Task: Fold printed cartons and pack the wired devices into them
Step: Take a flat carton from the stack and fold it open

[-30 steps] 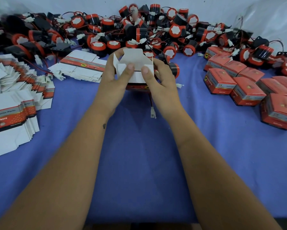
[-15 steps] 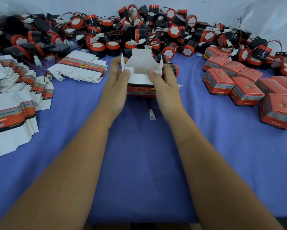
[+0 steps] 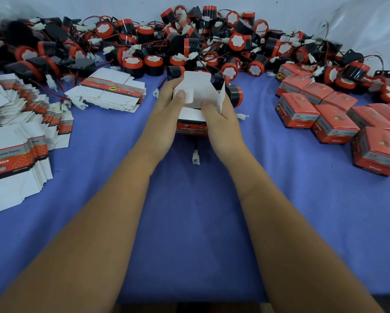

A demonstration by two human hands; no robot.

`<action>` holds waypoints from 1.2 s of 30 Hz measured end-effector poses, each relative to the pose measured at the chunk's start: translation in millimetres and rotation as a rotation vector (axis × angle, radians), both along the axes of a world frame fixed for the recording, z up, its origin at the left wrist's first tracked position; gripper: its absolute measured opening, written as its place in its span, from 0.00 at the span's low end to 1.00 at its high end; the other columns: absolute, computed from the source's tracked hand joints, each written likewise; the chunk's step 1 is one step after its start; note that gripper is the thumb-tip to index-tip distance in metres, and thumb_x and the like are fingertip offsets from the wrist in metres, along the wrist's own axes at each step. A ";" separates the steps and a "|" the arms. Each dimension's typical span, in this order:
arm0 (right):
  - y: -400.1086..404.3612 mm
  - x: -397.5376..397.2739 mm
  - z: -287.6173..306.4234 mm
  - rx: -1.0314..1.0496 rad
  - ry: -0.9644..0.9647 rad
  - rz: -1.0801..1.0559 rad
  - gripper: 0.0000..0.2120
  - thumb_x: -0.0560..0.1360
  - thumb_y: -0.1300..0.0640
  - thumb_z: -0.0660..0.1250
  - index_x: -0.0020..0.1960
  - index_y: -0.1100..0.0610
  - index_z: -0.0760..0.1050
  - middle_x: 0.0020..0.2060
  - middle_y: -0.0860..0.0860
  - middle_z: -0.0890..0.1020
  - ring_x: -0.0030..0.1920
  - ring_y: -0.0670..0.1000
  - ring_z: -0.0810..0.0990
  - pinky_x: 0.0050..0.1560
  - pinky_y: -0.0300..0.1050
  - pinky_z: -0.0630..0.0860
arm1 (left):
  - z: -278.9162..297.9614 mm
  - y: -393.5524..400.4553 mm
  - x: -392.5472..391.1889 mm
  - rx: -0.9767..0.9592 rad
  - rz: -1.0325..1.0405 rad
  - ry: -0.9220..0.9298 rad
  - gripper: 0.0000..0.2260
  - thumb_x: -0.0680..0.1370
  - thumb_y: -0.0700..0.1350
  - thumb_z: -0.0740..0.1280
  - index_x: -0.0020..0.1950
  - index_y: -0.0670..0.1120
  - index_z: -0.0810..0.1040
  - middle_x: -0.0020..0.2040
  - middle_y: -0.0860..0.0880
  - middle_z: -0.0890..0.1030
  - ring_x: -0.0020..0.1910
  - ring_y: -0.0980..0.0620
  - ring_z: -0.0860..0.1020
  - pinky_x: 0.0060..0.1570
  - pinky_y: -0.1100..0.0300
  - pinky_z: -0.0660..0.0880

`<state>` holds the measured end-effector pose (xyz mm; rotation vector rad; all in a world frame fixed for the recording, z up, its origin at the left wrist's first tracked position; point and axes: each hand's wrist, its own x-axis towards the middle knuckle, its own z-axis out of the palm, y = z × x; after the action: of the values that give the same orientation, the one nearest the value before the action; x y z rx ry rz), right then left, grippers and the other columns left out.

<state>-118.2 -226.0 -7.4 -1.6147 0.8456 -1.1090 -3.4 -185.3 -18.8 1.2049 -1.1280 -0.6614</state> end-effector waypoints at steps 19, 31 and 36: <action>-9.5 0.6 -4.9 0.172 -0.222 0.219 0.14 0.80 0.64 0.58 0.59 0.49 0.73 0.50 0.49 0.79 0.47 0.43 0.79 0.47 0.38 0.77 | 4.0 -3.4 1.9 -0.049 0.124 0.144 0.12 0.84 0.40 0.54 0.57 0.56 0.72 0.53 0.53 0.79 0.43 0.64 0.79 0.40 0.66 0.76; -7.1 -7.1 4.7 -0.027 -0.247 0.068 0.17 0.77 0.71 0.58 0.40 0.54 0.79 0.40 0.45 0.81 0.42 0.39 0.77 0.42 0.33 0.75 | 4.1 -1.3 -1.7 -0.016 0.030 0.245 0.19 0.84 0.53 0.54 0.55 0.42 0.79 0.46 0.49 0.85 0.46 0.54 0.82 0.42 0.62 0.78; -10.0 -8.5 3.4 -0.015 -0.291 0.069 0.16 0.75 0.72 0.56 0.43 0.60 0.81 0.41 0.47 0.83 0.46 0.43 0.80 0.50 0.37 0.77 | 5.7 2.5 -1.5 -0.075 0.026 0.144 0.05 0.77 0.46 0.60 0.47 0.48 0.75 0.42 0.56 0.80 0.39 0.63 0.78 0.36 0.67 0.75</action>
<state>-126.8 -236.0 -4.0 -1.4388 0.5877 -1.2654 -4.9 -182.8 -13.1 1.0891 -1.0067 -0.6704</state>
